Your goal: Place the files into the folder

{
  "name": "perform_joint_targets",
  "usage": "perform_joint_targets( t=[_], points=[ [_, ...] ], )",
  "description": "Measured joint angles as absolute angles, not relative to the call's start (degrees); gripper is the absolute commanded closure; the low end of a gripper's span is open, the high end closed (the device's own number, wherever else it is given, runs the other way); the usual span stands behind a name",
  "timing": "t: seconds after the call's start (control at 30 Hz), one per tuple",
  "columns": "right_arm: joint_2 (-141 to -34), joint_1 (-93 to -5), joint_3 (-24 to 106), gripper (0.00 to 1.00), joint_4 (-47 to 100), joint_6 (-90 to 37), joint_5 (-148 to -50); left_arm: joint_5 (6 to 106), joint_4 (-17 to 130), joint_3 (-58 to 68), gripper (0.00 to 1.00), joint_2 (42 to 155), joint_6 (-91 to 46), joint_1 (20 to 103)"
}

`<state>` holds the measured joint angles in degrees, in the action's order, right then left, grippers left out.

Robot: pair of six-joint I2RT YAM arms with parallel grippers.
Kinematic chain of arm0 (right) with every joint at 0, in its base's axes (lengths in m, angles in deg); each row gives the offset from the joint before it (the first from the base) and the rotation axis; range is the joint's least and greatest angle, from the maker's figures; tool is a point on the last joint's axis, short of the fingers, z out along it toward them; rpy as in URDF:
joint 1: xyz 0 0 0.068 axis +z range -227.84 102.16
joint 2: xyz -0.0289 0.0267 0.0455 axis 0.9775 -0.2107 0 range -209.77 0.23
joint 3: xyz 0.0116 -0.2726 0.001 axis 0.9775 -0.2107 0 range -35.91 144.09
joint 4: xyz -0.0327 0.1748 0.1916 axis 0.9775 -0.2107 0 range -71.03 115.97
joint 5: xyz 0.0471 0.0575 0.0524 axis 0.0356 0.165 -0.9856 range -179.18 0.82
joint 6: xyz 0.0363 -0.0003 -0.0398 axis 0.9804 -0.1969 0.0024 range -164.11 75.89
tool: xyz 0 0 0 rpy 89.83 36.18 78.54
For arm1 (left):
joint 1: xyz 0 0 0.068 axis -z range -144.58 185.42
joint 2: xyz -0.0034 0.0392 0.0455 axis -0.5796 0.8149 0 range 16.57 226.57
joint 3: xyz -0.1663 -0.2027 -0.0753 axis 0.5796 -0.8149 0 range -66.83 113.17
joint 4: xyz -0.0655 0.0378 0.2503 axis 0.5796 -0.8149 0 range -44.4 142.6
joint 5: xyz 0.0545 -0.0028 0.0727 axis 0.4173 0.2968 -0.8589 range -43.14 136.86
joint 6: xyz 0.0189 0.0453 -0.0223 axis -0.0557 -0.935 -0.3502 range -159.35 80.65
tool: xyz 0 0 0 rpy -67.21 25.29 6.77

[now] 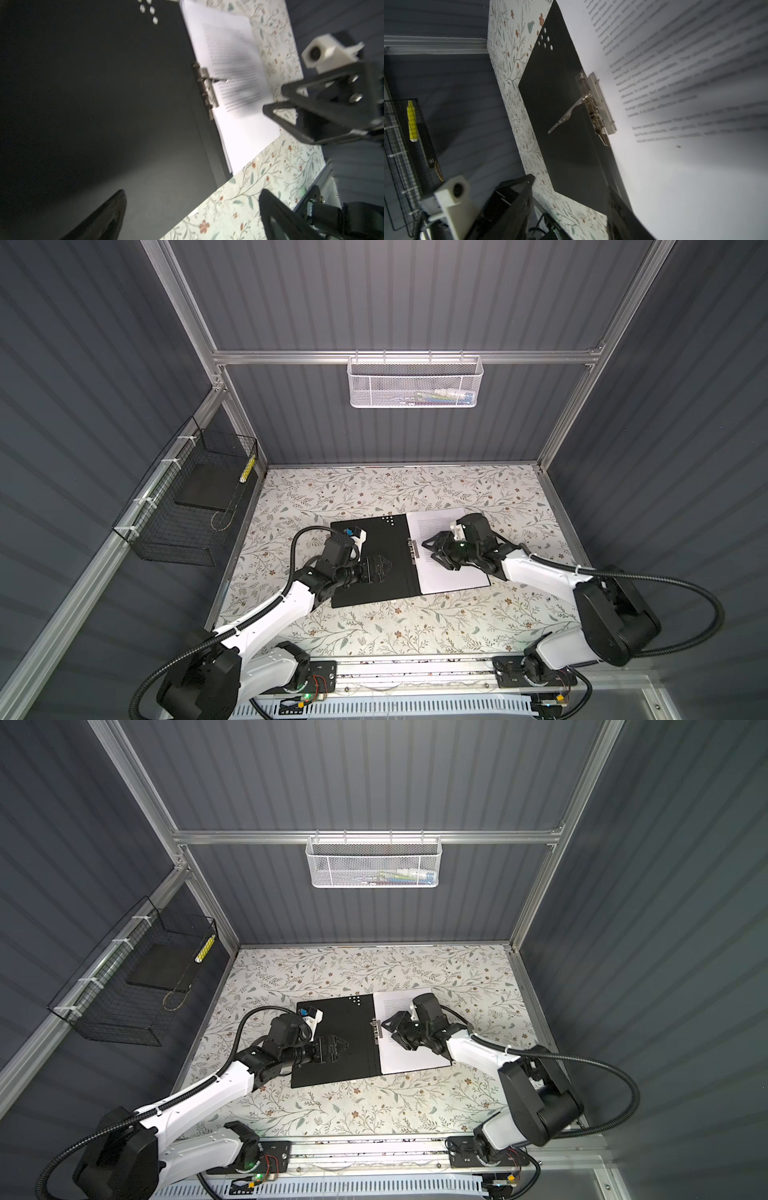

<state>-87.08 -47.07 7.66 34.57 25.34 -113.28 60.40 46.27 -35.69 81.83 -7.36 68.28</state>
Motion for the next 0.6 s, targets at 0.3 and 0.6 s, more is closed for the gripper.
perform_joint_targets(
  t=[0.3, 0.6],
  points=[
    [-95.0, -44.8, 12.7, 0.65, 39.2, 31.5, -113.6, 61.9, 49.0, -42.5, 0.00, 82.6, -5.7, 68.3],
    [-96.9, -44.8, 14.1, 0.73, 39.5, 33.8, -113.8, 62.3, 52.2, -42.9, 0.00, 85.2, -5.7, 68.3]
  ],
)
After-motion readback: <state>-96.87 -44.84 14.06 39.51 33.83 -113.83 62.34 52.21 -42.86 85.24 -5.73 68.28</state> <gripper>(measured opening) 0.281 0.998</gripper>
